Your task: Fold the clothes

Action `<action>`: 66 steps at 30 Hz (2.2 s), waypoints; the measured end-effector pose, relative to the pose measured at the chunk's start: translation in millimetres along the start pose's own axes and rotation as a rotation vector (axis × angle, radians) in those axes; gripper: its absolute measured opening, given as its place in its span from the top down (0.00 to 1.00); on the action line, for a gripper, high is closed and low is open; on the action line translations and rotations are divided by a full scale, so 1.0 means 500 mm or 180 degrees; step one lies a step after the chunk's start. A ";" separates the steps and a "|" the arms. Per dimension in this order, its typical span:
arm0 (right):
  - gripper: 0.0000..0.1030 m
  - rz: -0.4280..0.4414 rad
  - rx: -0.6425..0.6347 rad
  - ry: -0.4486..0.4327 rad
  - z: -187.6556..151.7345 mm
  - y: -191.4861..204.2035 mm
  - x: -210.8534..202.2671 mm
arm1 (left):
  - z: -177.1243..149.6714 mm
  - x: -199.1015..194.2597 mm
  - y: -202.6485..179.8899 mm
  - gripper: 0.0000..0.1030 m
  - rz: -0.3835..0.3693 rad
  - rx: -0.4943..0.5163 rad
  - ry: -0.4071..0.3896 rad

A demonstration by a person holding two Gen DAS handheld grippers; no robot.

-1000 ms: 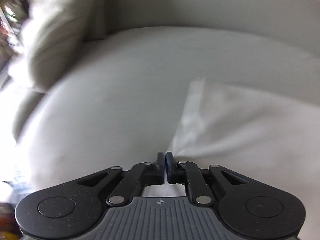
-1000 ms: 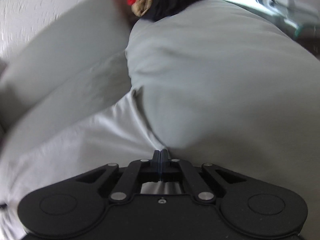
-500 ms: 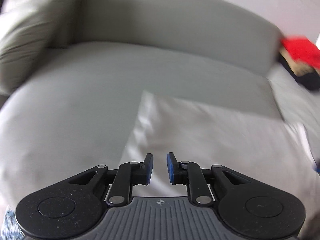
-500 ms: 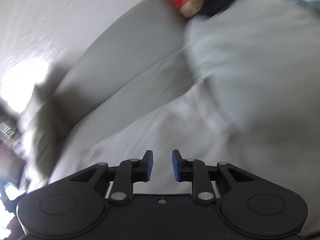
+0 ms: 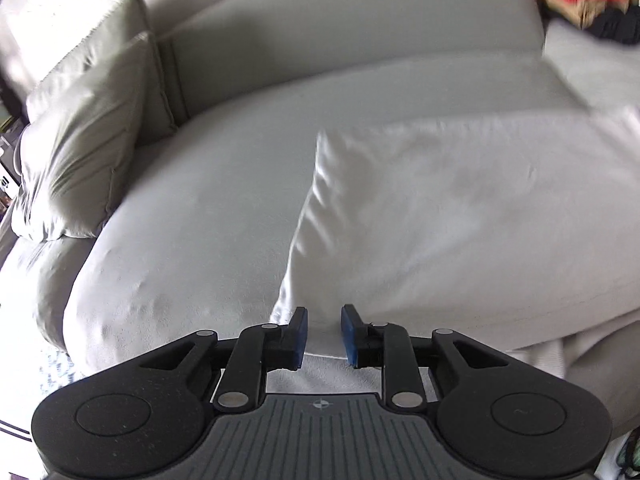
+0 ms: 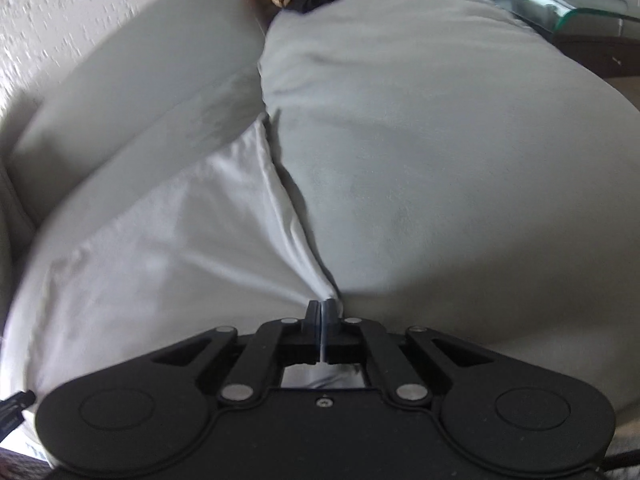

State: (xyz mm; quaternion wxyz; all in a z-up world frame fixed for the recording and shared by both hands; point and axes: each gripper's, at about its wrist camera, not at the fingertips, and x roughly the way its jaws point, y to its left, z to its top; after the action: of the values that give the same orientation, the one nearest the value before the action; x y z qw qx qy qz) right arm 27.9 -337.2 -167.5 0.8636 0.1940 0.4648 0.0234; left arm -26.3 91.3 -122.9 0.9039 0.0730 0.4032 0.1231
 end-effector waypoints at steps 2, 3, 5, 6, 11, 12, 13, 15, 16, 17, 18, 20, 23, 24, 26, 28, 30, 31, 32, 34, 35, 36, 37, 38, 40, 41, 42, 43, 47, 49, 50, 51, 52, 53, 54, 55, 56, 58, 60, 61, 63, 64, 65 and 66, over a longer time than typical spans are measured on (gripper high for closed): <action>0.82 0.0170 0.0038 -0.0125 -0.002 0.005 -0.019 | -0.008 -0.022 0.009 0.78 -0.0012 -0.0067 -0.0167; 0.80 0.0305 -0.0004 -0.0190 -0.001 0.014 -0.024 | -0.002 -0.026 0.003 0.78 -0.0084 -0.0095 -0.0272; 0.80 0.0492 -0.0188 -0.0247 0.001 0.052 -0.019 | 0.015 -0.017 -0.022 0.78 -0.0318 -0.0097 -0.0315; 0.80 0.0554 -0.0297 -0.0246 0.000 0.075 -0.013 | 0.022 -0.006 -0.041 0.77 -0.0417 -0.0087 -0.0266; 0.80 0.0822 -0.0818 -0.0215 -0.010 0.182 0.019 | 0.052 0.041 -0.135 0.77 -0.0676 0.0015 -0.0015; 0.80 0.0805 -0.0905 -0.0186 -0.014 0.200 0.033 | 0.054 0.049 -0.149 0.77 -0.0689 0.0033 0.0032; 0.80 0.0785 -0.0992 -0.0156 -0.017 0.218 0.048 | 0.053 0.052 -0.159 0.76 -0.0685 0.0050 0.0087; 0.78 0.0704 -0.1122 -0.0102 -0.030 0.229 0.058 | 0.047 0.066 -0.173 0.75 -0.0632 0.0112 0.0179; 0.78 0.0682 -0.1170 -0.0079 -0.039 0.227 0.053 | 0.044 0.067 -0.176 0.74 -0.0591 0.0168 0.0180; 0.78 0.0660 -0.1218 -0.0055 -0.048 0.225 0.048 | 0.040 0.067 -0.180 0.75 -0.0550 0.0226 0.0179; 0.78 0.0639 -0.1266 -0.0032 -0.056 0.222 0.043 | 0.030 0.059 -0.177 0.75 -0.0538 0.0298 0.0168; 0.78 0.0595 -0.1362 0.0016 -0.074 0.218 0.033 | 0.009 0.043 -0.170 0.75 -0.0514 0.0442 0.0145; 0.77 0.0600 -0.1353 0.0106 -0.096 0.197 0.010 | -0.033 -0.003 -0.134 0.75 -0.0557 0.0664 0.0125; 0.77 0.0653 -0.1238 0.0149 -0.101 0.180 -0.004 | -0.047 -0.017 -0.123 0.81 -0.0607 0.0722 0.0124; 0.71 0.0782 -0.0921 0.0269 -0.112 0.135 -0.022 | -0.077 -0.042 -0.102 0.88 -0.0858 0.0770 0.0074; 0.71 0.0897 -0.0589 0.0398 -0.126 0.092 -0.030 | -0.092 -0.070 -0.093 0.73 -0.1020 0.0818 -0.0154; 0.69 0.1037 -0.0410 0.0321 -0.124 0.072 -0.040 | -0.096 -0.086 -0.089 0.72 -0.1058 0.0829 -0.0364; 0.66 0.1107 -0.0322 0.0280 -0.123 0.063 -0.045 | -0.093 -0.089 -0.089 0.71 -0.1022 0.0813 -0.0455; 0.58 0.1175 -0.0192 0.0219 -0.117 0.054 -0.046 | -0.085 -0.080 -0.091 0.71 -0.0985 0.0717 -0.0459; 0.47 0.1304 0.0124 0.0126 -0.108 0.033 -0.046 | -0.062 -0.057 -0.090 0.71 -0.0925 0.0445 -0.0362; 0.47 0.1372 0.0331 0.0134 -0.105 0.021 -0.041 | -0.051 -0.046 -0.089 0.71 -0.0904 0.0304 -0.0307; 0.47 0.1461 0.0567 0.0183 -0.105 0.007 -0.032 | -0.040 -0.035 -0.089 0.71 -0.0902 0.0177 -0.0248; 0.47 0.1550 0.0805 0.0233 -0.105 -0.007 -0.023 | -0.037 -0.033 -0.092 0.71 -0.0922 0.0142 -0.0230; 0.48 0.1666 0.1051 0.0314 -0.109 -0.019 -0.011 | -0.034 -0.031 -0.094 0.71 -0.0943 0.0108 -0.0212; 0.52 0.1904 0.1510 0.0485 -0.118 -0.039 0.014 | -0.028 -0.028 -0.099 0.71 -0.0984 0.0039 -0.0176; 0.55 0.1960 0.1659 0.0553 -0.126 -0.041 0.025 | -0.024 -0.026 -0.102 0.70 -0.1004 0.0004 -0.0157; 0.56 0.2012 0.1806 0.0619 -0.135 -0.042 0.036 | -0.021 -0.024 -0.104 0.70 -0.1025 -0.0031 -0.0139; 0.56 0.2026 0.1891 0.0661 -0.142 -0.041 0.045 | -0.018 -0.022 -0.107 0.70 -0.1045 -0.0065 -0.0121; 0.62 0.1935 0.2133 0.0643 -0.165 -0.032 0.070 | -0.015 -0.014 -0.113 0.70 -0.1057 -0.0070 -0.0087; 0.62 0.1956 0.2300 0.0562 -0.174 -0.032 0.079 | -0.014 -0.011 -0.107 0.70 -0.1077 -0.0114 -0.0063; 0.62 0.1974 0.2385 0.0504 -0.178 -0.032 0.083 | -0.014 -0.008 -0.103 0.70 -0.1077 -0.0149 -0.0048; 0.62 0.1992 0.2425 0.0429 -0.180 -0.032 0.085 | -0.013 -0.006 -0.100 0.70 -0.1077 -0.0184 -0.0032; 0.62 0.1979 0.2446 0.0323 -0.179 -0.033 0.085 | -0.012 -0.003 -0.096 0.70 -0.1077 -0.0220 -0.0016; 0.64 0.1964 0.2465 0.0216 -0.177 -0.035 0.085 | -0.011 0.000 -0.092 0.70 -0.1077 -0.0261 0.0009; 0.64 0.1949 0.2484 0.0108 -0.176 -0.037 0.085 | -0.011 0.003 -0.088 0.70 -0.1082 -0.0301 0.0033; 0.64 0.1933 0.2502 0.0001 -0.174 -0.038 0.085 | -0.010 0.006 -0.083 0.70 -0.1087 -0.0341 0.0056; 0.64 0.1895 0.2530 -0.0101 -0.173 -0.041 0.084 | -0.011 0.008 -0.079 0.70 -0.1085 -0.0380 0.0076; 0.64 0.1853 0.2576 -0.0228 -0.171 -0.045 0.088 | -0.010 0.012 -0.071 0.70 -0.1089 -0.0446 0.0101; 0.63 0.1805 0.2581 -0.0351 -0.164 -0.046 0.097 | -0.009 0.017 -0.063 0.70 -0.1093 -0.0500 0.0128; 0.63 0.1772 0.2536 -0.0409 -0.156 -0.047 0.106 | -0.007 0.021 -0.059 0.70 -0.1084 -0.0512 0.0143; 0.63 0.1756 0.2538 -0.0504 -0.131 -0.056 0.132 | 0.002 0.027 -0.046 0.70 -0.1018 -0.0517 0.0148; 0.63 0.1713 0.2559 -0.0538 -0.122 -0.057 0.139 | 0.009 0.030 -0.036 0.70 -0.0964 -0.0501 0.0148; 0.63 0.1670 0.2553 -0.0567 -0.115 -0.058 0.143 | 0.017 0.037 -0.024 0.70 -0.0891 -0.0454 0.0169; 0.63 0.1630 0.2522 -0.0589 -0.109 -0.059 0.149 | 0.024 0.043 -0.011 0.70 -0.0818 -0.0408 0.0190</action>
State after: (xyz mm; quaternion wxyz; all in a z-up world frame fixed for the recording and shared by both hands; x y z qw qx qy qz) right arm 22.0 -330.8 -263.9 0.7274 0.6177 0.2964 0.0390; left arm -2.7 91.4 -131.4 0.9026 -0.0407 0.4273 0.0339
